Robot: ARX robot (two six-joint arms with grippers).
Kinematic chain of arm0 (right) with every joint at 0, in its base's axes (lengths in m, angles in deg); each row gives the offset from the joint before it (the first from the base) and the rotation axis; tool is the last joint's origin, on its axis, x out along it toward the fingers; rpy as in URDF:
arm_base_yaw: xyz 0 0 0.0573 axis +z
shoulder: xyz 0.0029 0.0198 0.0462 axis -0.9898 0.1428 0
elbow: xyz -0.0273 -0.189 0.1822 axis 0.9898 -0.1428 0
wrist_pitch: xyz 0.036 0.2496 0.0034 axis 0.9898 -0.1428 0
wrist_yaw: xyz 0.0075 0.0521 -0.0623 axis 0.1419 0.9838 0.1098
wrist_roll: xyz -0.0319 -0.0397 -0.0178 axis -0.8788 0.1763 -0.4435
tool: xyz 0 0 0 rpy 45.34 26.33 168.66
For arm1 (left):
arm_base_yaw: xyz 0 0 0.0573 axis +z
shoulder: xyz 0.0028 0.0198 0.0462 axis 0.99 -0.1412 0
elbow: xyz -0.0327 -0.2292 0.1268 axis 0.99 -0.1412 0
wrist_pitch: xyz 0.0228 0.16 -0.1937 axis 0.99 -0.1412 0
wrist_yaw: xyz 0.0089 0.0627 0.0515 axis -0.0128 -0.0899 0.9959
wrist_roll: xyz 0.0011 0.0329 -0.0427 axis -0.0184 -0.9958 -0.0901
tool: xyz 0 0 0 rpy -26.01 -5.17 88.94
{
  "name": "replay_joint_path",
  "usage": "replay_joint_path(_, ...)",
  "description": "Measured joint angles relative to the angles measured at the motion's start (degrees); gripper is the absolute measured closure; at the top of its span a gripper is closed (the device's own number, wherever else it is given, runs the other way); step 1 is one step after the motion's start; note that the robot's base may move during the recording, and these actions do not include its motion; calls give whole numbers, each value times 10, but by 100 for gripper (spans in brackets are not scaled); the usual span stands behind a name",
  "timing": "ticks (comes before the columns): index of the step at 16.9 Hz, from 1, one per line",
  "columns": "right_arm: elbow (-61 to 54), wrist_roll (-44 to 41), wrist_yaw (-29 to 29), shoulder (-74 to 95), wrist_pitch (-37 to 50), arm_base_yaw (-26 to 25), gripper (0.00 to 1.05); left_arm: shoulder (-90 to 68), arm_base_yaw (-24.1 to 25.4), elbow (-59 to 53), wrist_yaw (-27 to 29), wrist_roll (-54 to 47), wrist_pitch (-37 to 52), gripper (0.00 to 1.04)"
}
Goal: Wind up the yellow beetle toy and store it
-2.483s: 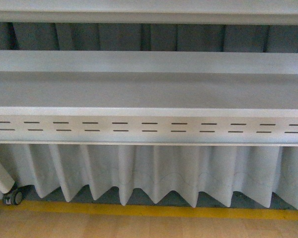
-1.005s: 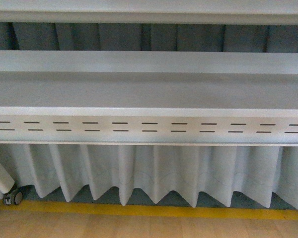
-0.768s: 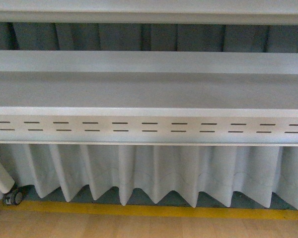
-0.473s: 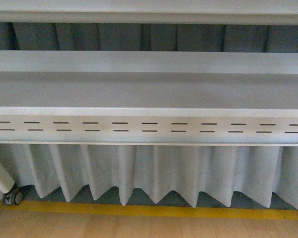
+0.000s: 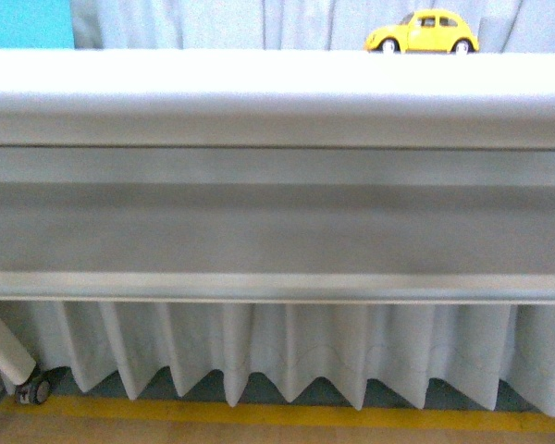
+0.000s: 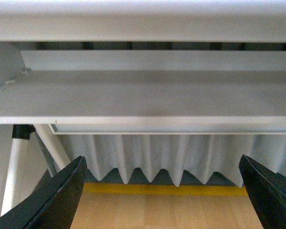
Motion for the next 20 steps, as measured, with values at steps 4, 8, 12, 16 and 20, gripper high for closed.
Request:
replay_joint_path(4,0,0,1,0,1,0,7,0,0,0,0,0,0,7)
replay_joint_path(8,0,0,0,0,1,0,7,0,0,0,0,0,1,7)
replay_joint_path(12,0,0,1,0,2,0,7,0,0,0,-1,0,0,7)
replay_joint_path(16,0,1,0,0,1,0,7,0,0,0,-1,0,2,7)
replay_joint_path(20,0,1,0,0,2,0,7,0,0,0,-1,0,1,7)
